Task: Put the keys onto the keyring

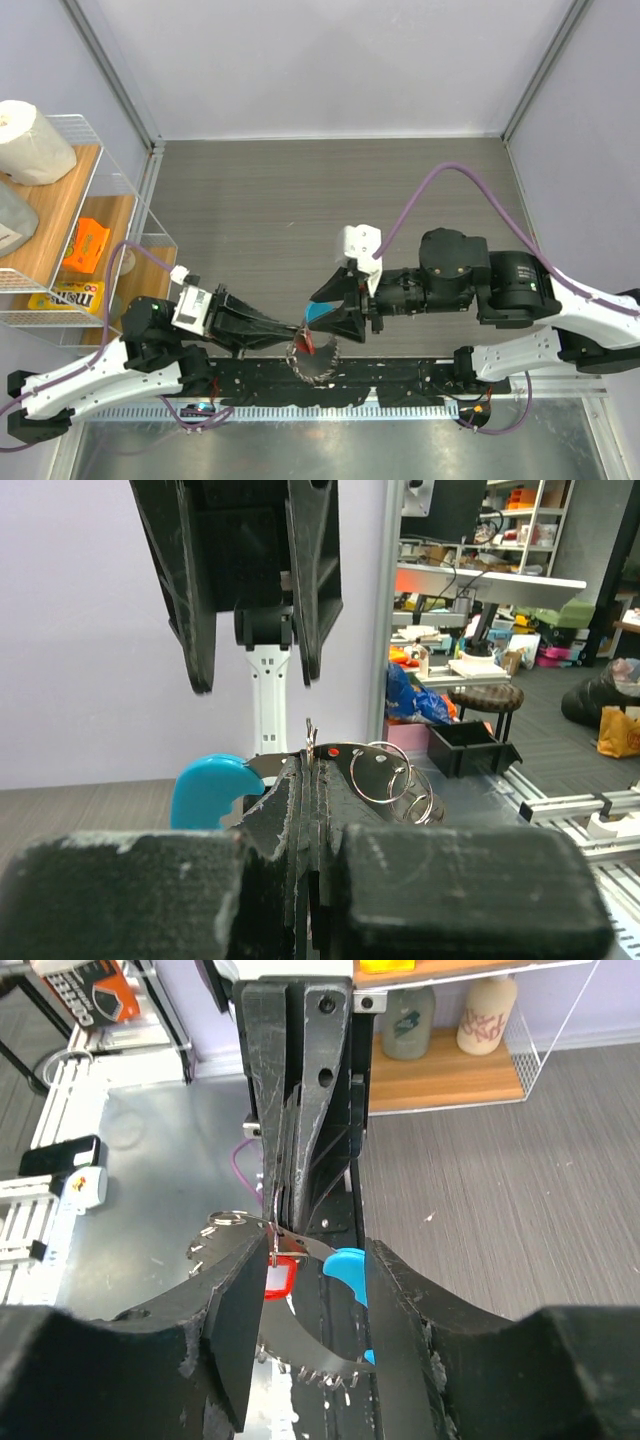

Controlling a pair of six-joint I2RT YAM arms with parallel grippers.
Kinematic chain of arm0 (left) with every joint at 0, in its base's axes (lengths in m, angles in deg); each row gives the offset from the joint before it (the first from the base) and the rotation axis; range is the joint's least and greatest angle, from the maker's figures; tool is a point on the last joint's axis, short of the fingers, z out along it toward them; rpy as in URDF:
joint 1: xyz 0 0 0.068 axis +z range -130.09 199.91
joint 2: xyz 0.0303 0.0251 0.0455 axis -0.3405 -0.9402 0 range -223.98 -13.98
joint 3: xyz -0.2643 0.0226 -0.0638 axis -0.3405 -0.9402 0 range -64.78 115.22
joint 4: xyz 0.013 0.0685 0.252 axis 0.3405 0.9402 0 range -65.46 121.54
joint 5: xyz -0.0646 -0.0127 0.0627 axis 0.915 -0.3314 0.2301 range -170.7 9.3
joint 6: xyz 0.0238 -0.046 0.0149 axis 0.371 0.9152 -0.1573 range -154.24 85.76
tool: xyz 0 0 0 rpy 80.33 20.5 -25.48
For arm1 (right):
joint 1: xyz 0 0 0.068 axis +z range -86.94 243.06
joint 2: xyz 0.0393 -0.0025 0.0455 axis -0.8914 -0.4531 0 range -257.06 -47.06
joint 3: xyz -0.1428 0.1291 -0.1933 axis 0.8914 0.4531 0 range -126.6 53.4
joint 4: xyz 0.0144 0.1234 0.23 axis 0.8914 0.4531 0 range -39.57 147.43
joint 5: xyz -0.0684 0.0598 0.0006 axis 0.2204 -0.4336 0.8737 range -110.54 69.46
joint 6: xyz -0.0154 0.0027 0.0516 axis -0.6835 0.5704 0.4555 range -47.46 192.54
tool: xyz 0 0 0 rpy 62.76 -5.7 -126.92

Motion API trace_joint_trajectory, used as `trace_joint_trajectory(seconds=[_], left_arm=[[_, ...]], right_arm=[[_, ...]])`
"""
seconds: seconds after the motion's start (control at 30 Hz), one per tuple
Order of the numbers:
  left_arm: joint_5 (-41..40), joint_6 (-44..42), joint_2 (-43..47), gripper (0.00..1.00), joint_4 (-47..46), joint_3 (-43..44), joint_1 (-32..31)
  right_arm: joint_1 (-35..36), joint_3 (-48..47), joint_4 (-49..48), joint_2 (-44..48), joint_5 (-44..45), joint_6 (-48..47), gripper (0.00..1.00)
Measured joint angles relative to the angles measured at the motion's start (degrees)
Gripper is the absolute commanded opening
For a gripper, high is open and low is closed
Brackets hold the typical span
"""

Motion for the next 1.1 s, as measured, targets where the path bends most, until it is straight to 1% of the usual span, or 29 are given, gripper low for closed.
trace_joint_trajectory(seconds=[0.17,0.37,0.9,0.97,1.1], left_arm=[[-0.9,1.2,-0.3,0.0,-1.8,0.0,0.0],[-0.9,1.5,-0.2,0.0,-2.2,-0.3,0.0],[-1.1,2.4,-0.2,0.0,-2.3,-0.4,0.0],[-1.1,2.4,-0.2,0.0,-2.3,-0.4,0.0],[-1.1,2.4,-0.1,0.0,-2.1,-0.4,0.0]], right_arm=[[0.0,-3.2,3.9,-4.1,-1.6,-1.7,0.49],[0.0,-4.2,5.9,-5.4,-2.9,-3.3,0.49],[0.0,-7.8,6.6,-7.8,-4.0,-4.6,0.48],[0.0,-7.9,6.7,-8.3,-4.0,-4.6,0.46],[0.0,-8.0,6.8,-8.7,-4.3,-4.7,0.35]])
